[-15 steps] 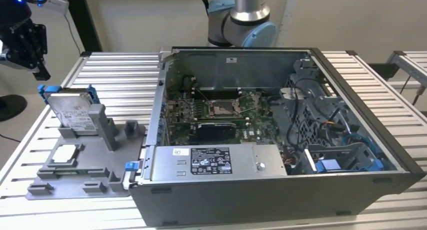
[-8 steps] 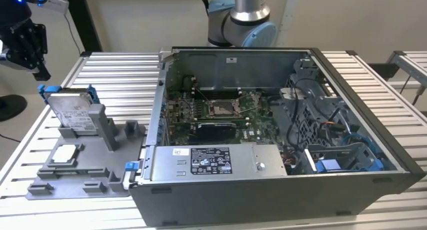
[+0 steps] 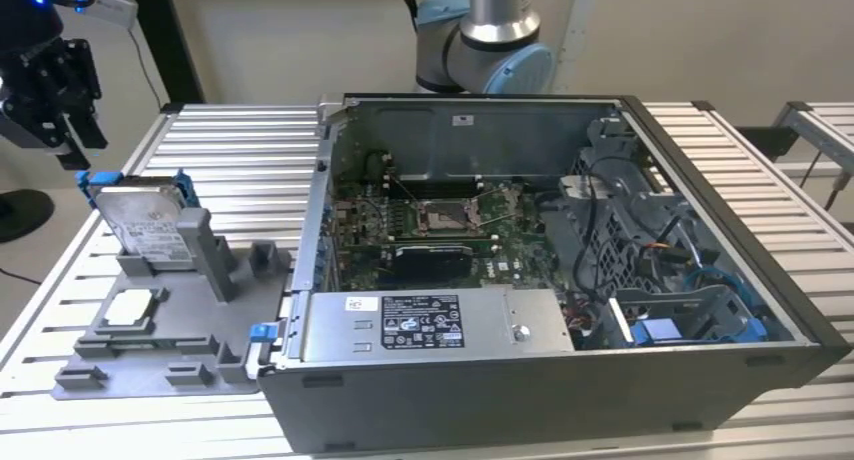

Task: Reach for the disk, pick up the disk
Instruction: 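Pick up the disk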

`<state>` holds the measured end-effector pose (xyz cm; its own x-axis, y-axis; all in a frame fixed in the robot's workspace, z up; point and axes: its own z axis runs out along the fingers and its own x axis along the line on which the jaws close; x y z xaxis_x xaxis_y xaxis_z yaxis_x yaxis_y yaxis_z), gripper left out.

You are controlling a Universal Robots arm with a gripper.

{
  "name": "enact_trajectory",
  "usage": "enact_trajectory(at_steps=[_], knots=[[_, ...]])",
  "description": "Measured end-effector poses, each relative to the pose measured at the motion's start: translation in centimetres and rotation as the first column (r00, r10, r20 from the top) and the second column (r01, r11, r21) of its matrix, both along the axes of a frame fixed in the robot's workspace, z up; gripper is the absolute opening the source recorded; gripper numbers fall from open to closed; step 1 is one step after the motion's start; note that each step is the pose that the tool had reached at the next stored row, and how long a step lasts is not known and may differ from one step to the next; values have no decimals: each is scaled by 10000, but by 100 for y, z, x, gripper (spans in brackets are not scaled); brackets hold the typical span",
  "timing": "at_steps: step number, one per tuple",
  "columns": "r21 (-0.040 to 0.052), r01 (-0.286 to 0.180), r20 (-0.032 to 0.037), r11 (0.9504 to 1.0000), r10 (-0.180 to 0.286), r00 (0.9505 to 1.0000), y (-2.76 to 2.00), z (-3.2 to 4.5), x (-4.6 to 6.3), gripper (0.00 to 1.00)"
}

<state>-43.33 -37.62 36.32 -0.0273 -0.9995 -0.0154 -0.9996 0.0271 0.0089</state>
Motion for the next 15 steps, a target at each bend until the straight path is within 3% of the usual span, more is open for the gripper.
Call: enact_trajectory(at_steps=[11, 15], knots=[[-1, -58, 7, 10000, 58, 10000, 0, -7, 1, 100], [0, -66, 1, 10000, 66, 10000, 1, -74, 9, 100]])
